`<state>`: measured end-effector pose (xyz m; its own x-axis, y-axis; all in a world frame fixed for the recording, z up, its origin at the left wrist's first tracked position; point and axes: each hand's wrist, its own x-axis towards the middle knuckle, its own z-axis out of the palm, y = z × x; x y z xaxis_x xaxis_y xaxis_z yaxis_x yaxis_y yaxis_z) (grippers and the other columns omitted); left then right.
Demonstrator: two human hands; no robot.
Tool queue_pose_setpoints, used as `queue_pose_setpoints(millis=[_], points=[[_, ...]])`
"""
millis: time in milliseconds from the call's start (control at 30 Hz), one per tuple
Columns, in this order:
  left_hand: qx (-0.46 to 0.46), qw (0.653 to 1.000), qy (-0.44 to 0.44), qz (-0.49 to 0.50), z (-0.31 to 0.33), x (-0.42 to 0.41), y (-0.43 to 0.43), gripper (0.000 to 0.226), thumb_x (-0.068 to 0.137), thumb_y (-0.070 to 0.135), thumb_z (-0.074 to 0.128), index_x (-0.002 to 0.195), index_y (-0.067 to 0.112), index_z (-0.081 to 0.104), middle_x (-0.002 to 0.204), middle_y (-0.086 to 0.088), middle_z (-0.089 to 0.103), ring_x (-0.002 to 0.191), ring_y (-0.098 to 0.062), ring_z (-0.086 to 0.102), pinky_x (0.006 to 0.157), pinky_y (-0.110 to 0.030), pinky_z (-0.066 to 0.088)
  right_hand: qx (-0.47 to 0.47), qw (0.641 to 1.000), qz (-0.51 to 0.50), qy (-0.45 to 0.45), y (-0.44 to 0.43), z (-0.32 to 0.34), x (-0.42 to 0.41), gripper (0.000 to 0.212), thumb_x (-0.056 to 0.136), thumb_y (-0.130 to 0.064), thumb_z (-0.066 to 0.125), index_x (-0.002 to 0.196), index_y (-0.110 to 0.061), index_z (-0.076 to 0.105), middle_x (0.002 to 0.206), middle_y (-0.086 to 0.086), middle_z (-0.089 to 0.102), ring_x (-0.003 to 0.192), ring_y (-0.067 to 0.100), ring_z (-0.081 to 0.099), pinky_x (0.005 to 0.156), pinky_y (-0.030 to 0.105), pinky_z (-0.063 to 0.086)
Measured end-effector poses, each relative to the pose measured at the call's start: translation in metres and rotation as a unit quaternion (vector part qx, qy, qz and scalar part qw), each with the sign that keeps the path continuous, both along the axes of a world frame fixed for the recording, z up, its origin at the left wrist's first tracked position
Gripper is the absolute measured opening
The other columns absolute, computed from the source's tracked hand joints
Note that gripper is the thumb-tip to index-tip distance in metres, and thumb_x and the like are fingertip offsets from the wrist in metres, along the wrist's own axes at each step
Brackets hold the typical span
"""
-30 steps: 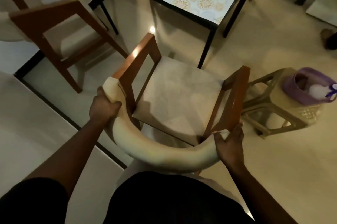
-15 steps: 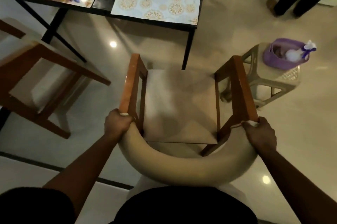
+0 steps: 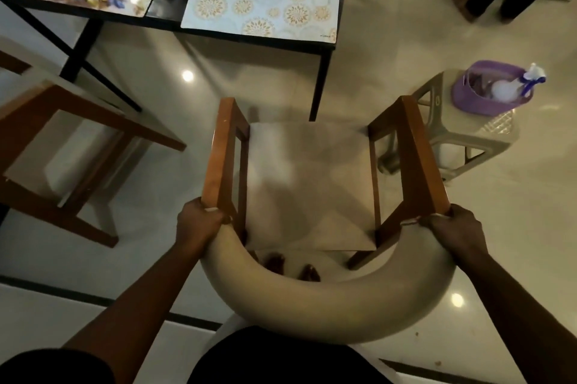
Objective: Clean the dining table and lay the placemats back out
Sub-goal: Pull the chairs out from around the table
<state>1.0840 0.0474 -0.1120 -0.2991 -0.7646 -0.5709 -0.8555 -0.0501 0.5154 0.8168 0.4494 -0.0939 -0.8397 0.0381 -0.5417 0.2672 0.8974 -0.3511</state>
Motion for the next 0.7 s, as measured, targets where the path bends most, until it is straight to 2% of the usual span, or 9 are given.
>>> queue_pose_setpoints(millis=[100,167,300,433,567,700], points=[[0.001,1.000,0.006,0.000,-0.003,0.004,0.001,0.043,0.079,0.014,0.086,0.118,0.011,0.069,0.103,-0.005,0.067,0.094,-0.027,0.064,0.080,-0.036,0.049,0.000,1.000,-0.002,0.009,0.001,0.001,0.001,0.051,0.087,-0.037,0.079,0.128,-0.010,0.066,0.111,0.012,0.068,0.097,0.033,0.061,0.093,0.049,0.055],[0.010,1.000,0.012,-0.006,-0.003,0.003,-0.003,0.044,0.080,0.013,0.085,0.121,0.009,0.069,0.106,-0.007,0.068,0.093,-0.026,0.063,0.082,-0.037,0.050,0.002,1.000,-0.006,0.014,-0.001,0.003,0.001,0.049,0.087,-0.033,0.079,0.127,-0.008,0.067,0.105,0.010,0.065,0.094,0.033,0.059,0.091,0.047,0.054],[0.013,1.000,0.003,-0.023,-0.002,0.003,-0.021,0.050,0.081,0.013,0.084,0.128,0.007,0.066,0.111,-0.009,0.067,0.096,-0.027,0.060,0.086,-0.039,0.051,0.001,1.000,-0.012,0.014,-0.013,0.005,0.008,0.046,0.084,-0.033,0.081,0.122,-0.008,0.069,0.106,0.011,0.068,0.094,0.034,0.062,0.088,0.046,0.055],[0.002,0.999,-0.017,-0.034,0.003,0.010,-0.058,0.053,0.079,0.015,0.085,0.128,0.009,0.067,0.118,-0.013,0.070,0.109,-0.035,0.066,0.092,-0.046,0.054,-0.008,1.000,-0.018,0.019,-0.035,0.001,0.032,0.044,0.082,-0.033,0.082,0.117,-0.009,0.071,0.107,0.015,0.071,0.095,0.035,0.065,0.085,0.044,0.055],[0.003,0.998,-0.036,-0.045,0.011,0.018,-0.096,0.047,0.082,0.015,0.083,0.125,0.008,0.066,0.117,-0.012,0.068,0.112,-0.034,0.064,0.099,-0.053,0.053,-0.024,0.999,-0.016,0.020,-0.065,-0.003,0.057,0.046,0.084,-0.031,0.081,0.121,-0.007,0.069,0.111,0.015,0.071,0.092,0.031,0.062,0.083,0.039,0.053],[0.013,0.998,-0.037,-0.047,0.021,0.021,-0.131,0.045,0.083,0.012,0.081,0.125,0.011,0.066,0.115,-0.012,0.067,0.104,-0.031,0.061,0.093,-0.050,0.051,-0.042,0.998,-0.025,0.029,-0.095,-0.009,0.077,0.047,0.084,-0.035,0.082,0.120,-0.009,0.069,0.114,0.014,0.072,0.096,0.032,0.066,0.088,0.042,0.057]])
